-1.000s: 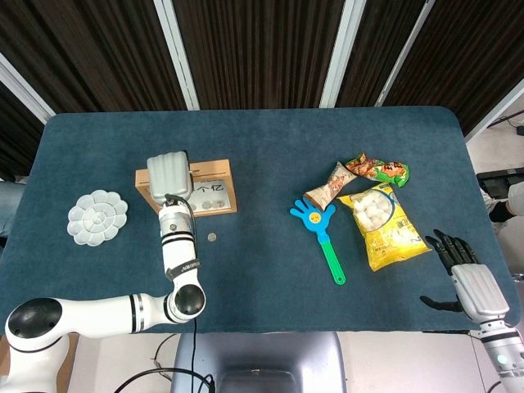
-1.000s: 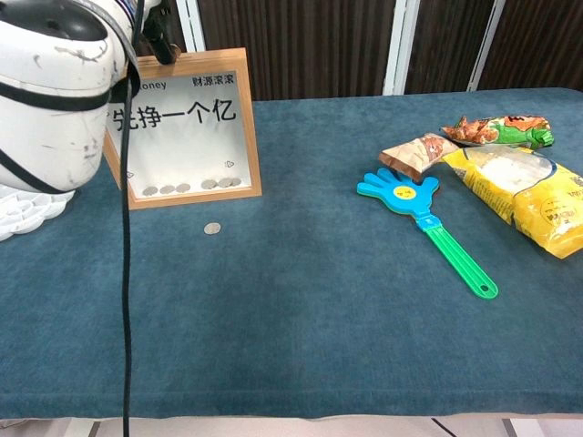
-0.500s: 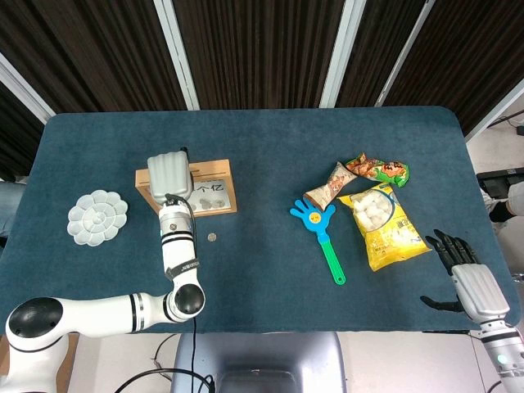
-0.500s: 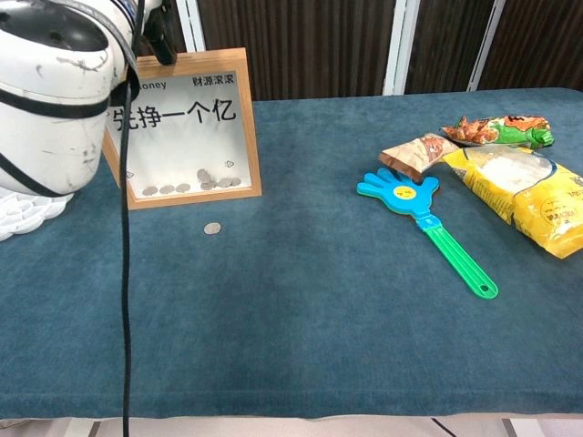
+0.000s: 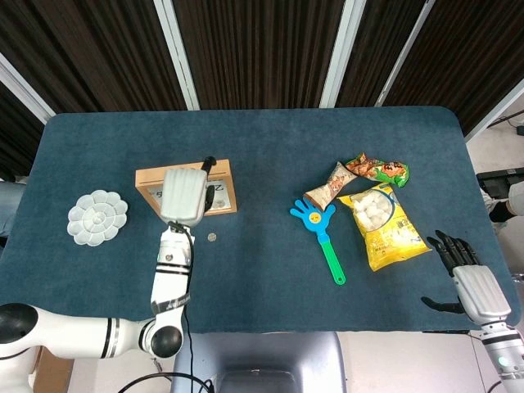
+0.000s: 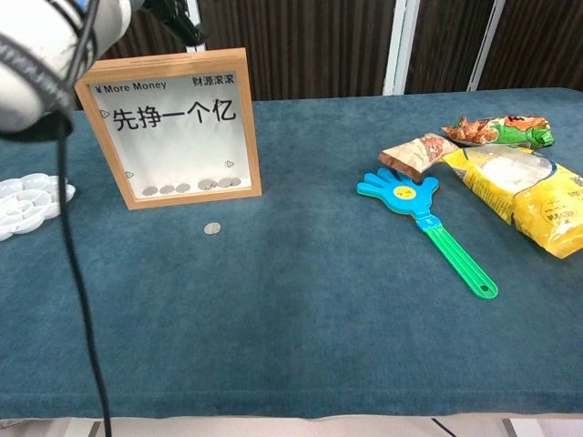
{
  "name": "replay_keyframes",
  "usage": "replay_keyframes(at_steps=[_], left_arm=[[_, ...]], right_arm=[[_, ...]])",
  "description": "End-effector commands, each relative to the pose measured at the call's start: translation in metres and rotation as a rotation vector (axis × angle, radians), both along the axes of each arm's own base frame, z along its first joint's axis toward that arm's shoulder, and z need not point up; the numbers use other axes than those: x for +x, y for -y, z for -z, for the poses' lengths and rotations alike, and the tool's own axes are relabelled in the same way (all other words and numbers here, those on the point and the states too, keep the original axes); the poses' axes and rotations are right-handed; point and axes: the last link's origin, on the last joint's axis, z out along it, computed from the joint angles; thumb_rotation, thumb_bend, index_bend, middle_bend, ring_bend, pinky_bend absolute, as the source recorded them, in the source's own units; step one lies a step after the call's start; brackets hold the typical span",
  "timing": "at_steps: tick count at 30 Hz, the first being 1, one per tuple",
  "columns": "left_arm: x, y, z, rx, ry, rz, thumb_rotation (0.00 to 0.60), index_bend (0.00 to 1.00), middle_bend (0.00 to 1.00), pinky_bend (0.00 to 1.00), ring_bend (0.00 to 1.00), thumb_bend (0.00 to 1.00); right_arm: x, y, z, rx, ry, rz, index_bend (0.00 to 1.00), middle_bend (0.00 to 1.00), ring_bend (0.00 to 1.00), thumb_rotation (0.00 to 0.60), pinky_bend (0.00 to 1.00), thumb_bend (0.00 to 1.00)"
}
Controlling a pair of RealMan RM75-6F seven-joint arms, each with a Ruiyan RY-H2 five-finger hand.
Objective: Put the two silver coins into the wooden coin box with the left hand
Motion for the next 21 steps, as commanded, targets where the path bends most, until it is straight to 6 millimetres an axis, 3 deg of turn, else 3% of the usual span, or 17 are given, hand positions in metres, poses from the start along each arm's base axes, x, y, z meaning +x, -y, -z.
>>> replay_keyframes(at_steps=[1,4,10,14,21], left_arm=[[-0.048,0.049,0.005,-0.092,0.000,0.062,0.600,0.34,1.00,1.00,1.00,0.40],[-0.088,0.070,0.024,-0.175,0.021,0.028,0.600,0.34,1.00,1.00,1.00,0.40],[-0.147,0.083,0.071,-0.315,0.059,-0.075,0.600,0.34,1.00,1.00,1.00,0.41],[-0.164,0.074,0.095,-0.335,0.067,-0.111,0.600,0.34,1.00,1.00,1.00,0.41],[-0.173,0.051,0.121,-0.302,0.067,-0.136,0.600,0.35,1.00,1.00,1.00,0.41]], right_arm=[[0.001,-0.002,0.000,-0.002,-0.002,-0.003,0.00,0.00,0.00,0.600,0.00,0.09],[0.001,-0.004,0.001,0.000,-0.006,-0.006,0.00,0.00,0.00,0.600,0.00,0.09],[0.005,-0.006,0.005,0.002,-0.019,-0.018,0.00,0.00,0.00,0.600,0.00,0.09],[0.005,-0.006,0.009,0.013,-0.030,-0.018,0.00,0.00,0.00,0.600,0.00,0.09],[0.004,-0.007,0.008,0.010,-0.033,-0.012,0.00,0.00,0.00,0.600,0.00,0.09]])
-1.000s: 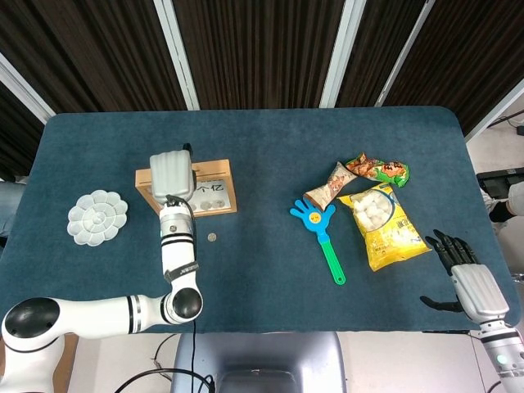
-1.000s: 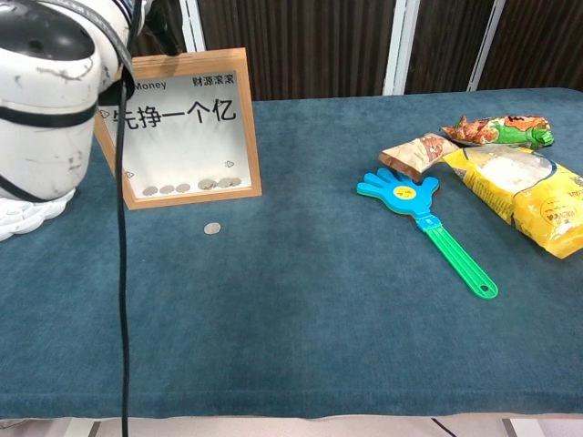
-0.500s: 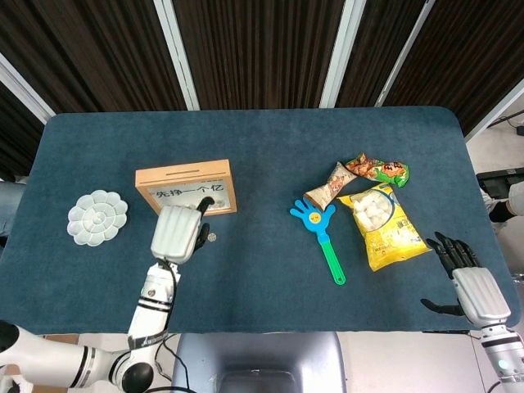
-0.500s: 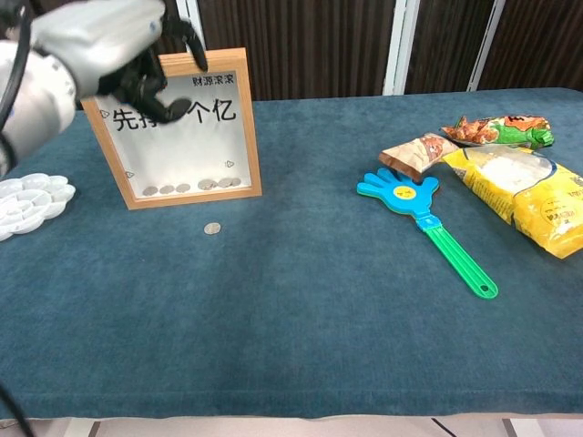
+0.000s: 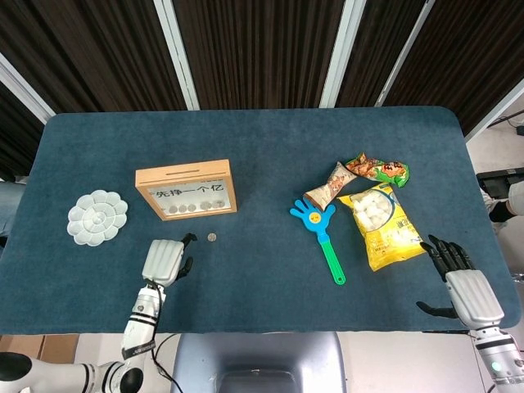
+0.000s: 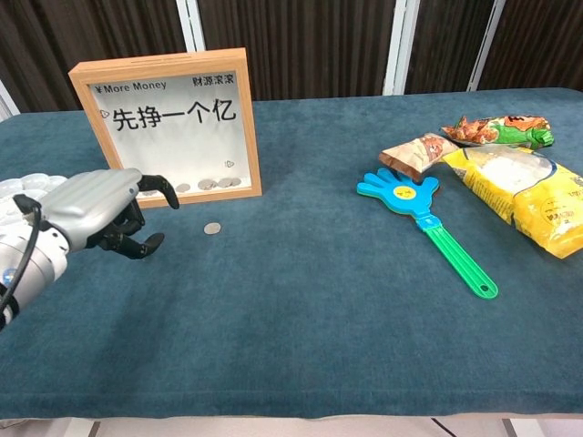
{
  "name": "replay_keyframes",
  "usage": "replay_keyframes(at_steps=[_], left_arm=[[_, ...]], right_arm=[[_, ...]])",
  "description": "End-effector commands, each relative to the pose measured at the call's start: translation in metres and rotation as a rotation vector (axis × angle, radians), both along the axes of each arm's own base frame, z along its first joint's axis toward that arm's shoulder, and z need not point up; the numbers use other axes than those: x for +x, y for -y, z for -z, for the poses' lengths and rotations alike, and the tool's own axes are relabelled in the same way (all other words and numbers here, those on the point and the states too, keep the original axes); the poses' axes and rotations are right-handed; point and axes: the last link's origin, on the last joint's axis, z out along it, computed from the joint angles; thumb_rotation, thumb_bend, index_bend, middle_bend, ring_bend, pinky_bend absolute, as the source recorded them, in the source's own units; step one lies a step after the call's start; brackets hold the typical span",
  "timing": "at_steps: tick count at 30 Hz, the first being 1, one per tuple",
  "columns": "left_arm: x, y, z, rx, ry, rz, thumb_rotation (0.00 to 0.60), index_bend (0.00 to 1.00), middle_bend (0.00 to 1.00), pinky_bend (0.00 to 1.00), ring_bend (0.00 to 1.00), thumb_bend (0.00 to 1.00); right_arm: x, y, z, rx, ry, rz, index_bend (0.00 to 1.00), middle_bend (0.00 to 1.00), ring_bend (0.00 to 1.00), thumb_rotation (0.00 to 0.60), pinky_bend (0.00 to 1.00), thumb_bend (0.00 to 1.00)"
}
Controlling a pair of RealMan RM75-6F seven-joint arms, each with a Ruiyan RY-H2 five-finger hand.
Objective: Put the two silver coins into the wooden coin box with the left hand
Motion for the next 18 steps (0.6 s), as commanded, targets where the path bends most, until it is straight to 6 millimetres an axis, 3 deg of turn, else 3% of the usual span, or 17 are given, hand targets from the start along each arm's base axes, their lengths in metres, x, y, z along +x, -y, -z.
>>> replay_keyframes(at_steps=[1,8,18], left_arm=[[-0.004,-0.008,0.024,-0.009,0.041,-0.038,0.600,0.35,1.00,1.00,1.00,0.41],[0.002,-0.016,0.041,0.005,0.041,-0.008,0.600,0.41,1.00,1.00,1.00,0.41],[0.009,-0.030,0.058,0.037,0.020,0.003,0.600,0.41,1.00,1.00,1.00,0.42]], right_arm=[[-0.001,0.000,-0.001,-0.003,0.000,0.006,0.00,0.00,0.00,0.600,0.00,0.09],[-0.003,-0.002,-0.002,-0.006,-0.002,0.012,0.00,0.00,0.00,0.600,0.00,0.09],[-0.004,-0.007,-0.006,-0.015,0.008,0.008,0.00,0.00,0.00,0.600,0.00,0.09]])
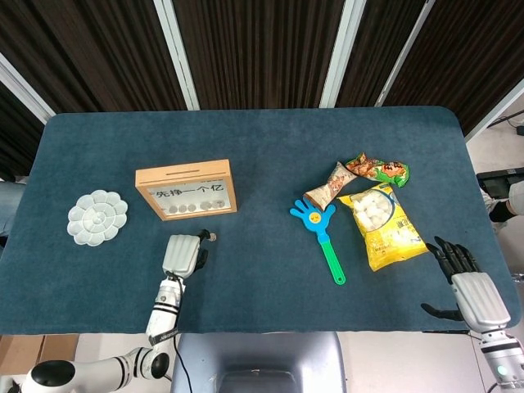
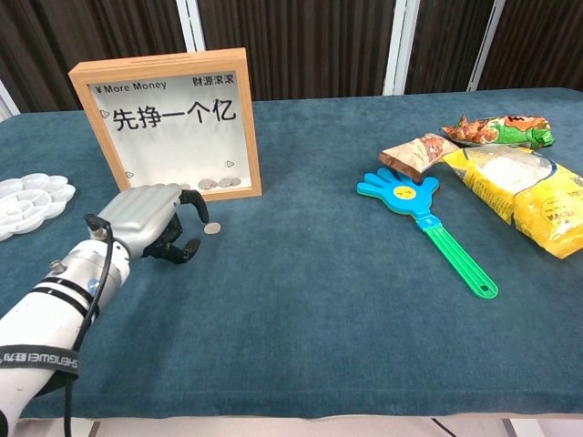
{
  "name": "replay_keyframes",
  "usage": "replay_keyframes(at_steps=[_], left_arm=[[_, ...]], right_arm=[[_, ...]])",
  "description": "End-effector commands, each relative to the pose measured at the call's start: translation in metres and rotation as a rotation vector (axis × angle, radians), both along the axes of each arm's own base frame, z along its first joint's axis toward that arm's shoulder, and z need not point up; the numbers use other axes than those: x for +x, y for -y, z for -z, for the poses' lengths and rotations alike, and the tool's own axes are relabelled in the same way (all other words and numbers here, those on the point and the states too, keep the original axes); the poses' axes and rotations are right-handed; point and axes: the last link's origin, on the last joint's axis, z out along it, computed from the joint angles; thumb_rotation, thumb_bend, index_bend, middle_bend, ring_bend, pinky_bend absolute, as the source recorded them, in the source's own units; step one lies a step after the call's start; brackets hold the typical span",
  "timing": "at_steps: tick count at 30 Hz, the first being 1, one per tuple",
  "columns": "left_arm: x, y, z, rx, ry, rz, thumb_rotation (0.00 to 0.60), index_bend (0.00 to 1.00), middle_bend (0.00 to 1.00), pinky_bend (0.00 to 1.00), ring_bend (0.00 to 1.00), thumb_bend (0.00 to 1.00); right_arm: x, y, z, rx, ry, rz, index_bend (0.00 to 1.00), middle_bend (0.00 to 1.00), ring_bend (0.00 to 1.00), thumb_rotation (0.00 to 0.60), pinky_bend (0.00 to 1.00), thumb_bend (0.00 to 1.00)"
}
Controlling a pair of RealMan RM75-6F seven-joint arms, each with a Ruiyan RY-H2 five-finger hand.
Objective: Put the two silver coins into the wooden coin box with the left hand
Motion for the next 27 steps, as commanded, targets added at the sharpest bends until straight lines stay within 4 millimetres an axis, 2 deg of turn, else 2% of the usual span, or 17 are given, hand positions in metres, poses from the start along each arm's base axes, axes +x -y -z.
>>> replay_keyframes(at_steps=[1,14,27], left_arm=[[0.004,-0.004,0.005,0.005,-0.002,0.004,0.600,0.41,1.00,1.00,1.00,0.42],[0.011,-0.012,0.018,-0.002,-0.060,0.003,0.600,0.40,1.00,1.00,1.00,0.42],[0.010,-0.015,0.019,0.001,-0.070,-0.002,0.600,0.42,1.00,1.00,1.00,0.42]], right_arm=[[-0.001,-0.001,-0.001,-0.002,0.002,0.000,0.00,0.00,0.00,0.600,0.00,0.09],[-0.002,0.000,-0.005,-0.008,0.016,0.003,0.00,0.00,0.00,0.600,0.00,0.09],[-0.002,-0.001,-0.006,-0.009,0.018,0.002,0.00,0.00,0.00,0.600,0.00,0.09]])
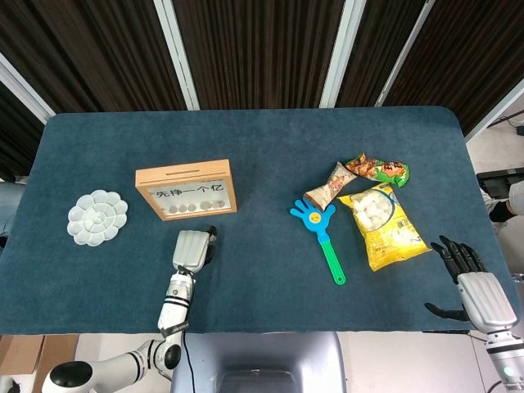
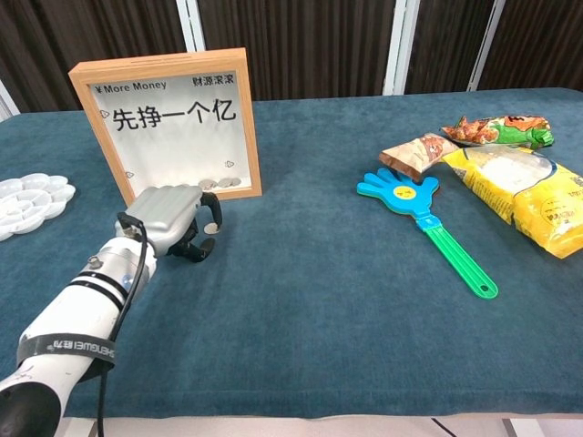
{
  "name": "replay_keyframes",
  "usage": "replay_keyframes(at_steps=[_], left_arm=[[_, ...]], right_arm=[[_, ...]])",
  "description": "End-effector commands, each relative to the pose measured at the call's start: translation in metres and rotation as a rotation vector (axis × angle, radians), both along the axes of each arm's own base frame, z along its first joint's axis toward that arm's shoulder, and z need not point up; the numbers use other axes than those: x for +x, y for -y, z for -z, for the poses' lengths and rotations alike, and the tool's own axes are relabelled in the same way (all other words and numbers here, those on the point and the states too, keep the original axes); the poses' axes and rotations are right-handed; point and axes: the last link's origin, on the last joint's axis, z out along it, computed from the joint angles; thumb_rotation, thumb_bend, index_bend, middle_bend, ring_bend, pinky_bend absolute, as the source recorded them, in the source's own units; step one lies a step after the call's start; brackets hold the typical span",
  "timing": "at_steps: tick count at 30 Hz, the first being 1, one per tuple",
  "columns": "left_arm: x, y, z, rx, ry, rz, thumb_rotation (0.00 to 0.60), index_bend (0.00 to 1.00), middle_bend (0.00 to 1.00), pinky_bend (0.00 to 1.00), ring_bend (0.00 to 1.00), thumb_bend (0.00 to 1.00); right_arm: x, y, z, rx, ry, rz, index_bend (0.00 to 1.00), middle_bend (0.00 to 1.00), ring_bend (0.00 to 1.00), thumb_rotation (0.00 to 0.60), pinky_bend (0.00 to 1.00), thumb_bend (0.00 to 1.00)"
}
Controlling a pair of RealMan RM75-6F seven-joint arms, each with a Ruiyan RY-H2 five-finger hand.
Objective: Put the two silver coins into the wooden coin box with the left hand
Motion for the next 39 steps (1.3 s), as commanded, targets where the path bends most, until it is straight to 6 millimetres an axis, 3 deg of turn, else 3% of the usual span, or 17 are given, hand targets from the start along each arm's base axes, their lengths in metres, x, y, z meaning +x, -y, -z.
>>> replay_keyframes(at_steps=[1,39], left_arm=[[-0.0007,-0.0004,-0.0007,0.002,-0.001,0.000,0.600,0.42,1.00,1.00,1.00,0.42],[0.0001,-0.0022,-0.0024,0.005,-0.034,0.018,0.600,0.41,1.00,1.00,1.00,0.42]], right_arm=[[0.0001,-0.0001,0.0000,-0.001,0.000,0.000,0.00,0.00,0.00,0.600,0.00,0.09],[0.0011,0.0016,0.0022,0.009,-0.005,-0.002,0.00,0.00,0.00,0.600,0.00,0.09]])
